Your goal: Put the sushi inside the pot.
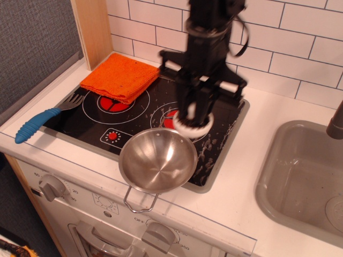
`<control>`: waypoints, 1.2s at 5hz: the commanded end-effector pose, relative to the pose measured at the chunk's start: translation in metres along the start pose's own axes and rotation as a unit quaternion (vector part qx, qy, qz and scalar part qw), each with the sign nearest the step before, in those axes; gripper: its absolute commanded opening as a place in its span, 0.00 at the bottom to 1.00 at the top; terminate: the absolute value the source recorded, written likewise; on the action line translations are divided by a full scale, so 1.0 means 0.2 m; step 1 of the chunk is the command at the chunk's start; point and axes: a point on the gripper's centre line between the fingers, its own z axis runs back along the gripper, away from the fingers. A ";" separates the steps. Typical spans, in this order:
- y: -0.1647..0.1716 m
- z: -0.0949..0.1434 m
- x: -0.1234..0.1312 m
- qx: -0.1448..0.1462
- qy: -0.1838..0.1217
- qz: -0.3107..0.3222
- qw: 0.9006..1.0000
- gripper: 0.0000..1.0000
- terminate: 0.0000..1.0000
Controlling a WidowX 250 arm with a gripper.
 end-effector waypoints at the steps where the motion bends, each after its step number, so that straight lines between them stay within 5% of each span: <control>1: 0.12 -0.06 -0.23 0.017 0.021 0.023 0.999 0.00 0.00; 2: 0.13 -0.08 -0.23 0.015 0.020 0.026 0.999 1.00 0.00; 5: 0.13 0.24 -0.21 0.024 -0.059 0.037 0.997 1.00 0.00; 6: 0.14 0.18 -0.19 0.006 -0.037 0.050 0.998 1.00 0.00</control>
